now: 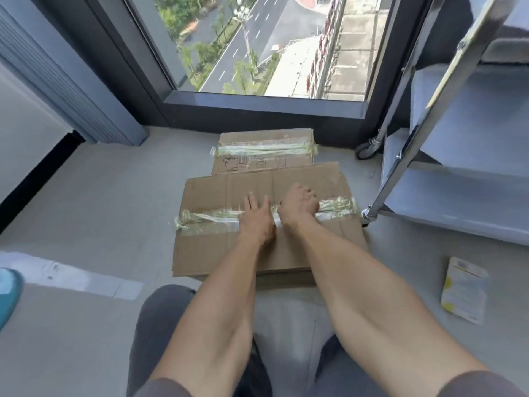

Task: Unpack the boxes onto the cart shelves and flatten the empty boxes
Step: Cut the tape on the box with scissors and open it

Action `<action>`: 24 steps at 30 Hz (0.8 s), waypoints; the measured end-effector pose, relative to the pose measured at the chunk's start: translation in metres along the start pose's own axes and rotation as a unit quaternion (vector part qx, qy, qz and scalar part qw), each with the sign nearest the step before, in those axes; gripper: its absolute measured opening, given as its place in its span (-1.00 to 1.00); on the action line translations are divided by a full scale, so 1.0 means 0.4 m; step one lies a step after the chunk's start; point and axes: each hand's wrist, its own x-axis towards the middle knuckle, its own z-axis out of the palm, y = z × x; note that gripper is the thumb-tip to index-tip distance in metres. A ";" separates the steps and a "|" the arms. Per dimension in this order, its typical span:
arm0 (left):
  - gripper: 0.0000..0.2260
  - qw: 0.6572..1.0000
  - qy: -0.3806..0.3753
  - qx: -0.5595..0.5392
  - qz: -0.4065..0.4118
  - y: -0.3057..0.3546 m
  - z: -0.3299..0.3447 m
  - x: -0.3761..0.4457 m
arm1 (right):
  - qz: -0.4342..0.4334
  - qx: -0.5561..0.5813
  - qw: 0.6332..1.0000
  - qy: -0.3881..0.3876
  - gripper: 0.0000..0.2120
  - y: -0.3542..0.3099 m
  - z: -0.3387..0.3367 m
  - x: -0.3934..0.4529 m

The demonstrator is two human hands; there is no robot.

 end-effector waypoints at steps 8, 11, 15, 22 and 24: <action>-0.69 0.999 -0.002 -0.025 -0.020 0.008 -0.057 -0.046 | -0.045 0.105 0.993 -0.013 -0.64 0.008 -0.049 -0.052; -0.70 0.999 0.010 -0.039 -0.023 -0.039 -0.047 -0.086 | -0.064 0.120 0.991 -0.001 -0.72 -0.010 -0.050 -0.091; -0.73 0.997 0.023 -0.021 -0.065 -0.137 -0.032 -0.132 | -0.076 0.211 0.974 0.036 -0.79 -0.051 -0.068 -0.137; -0.49 0.972 0.089 -0.030 -0.216 -0.366 -0.008 -0.153 | -0.188 0.349 0.918 0.020 -0.78 -0.221 -0.072 -0.208; -0.56 0.967 0.096 -0.059 -0.229 -0.427 0.002 -0.147 | -0.209 0.363 0.908 0.008 -0.75 -0.285 -0.054 -0.212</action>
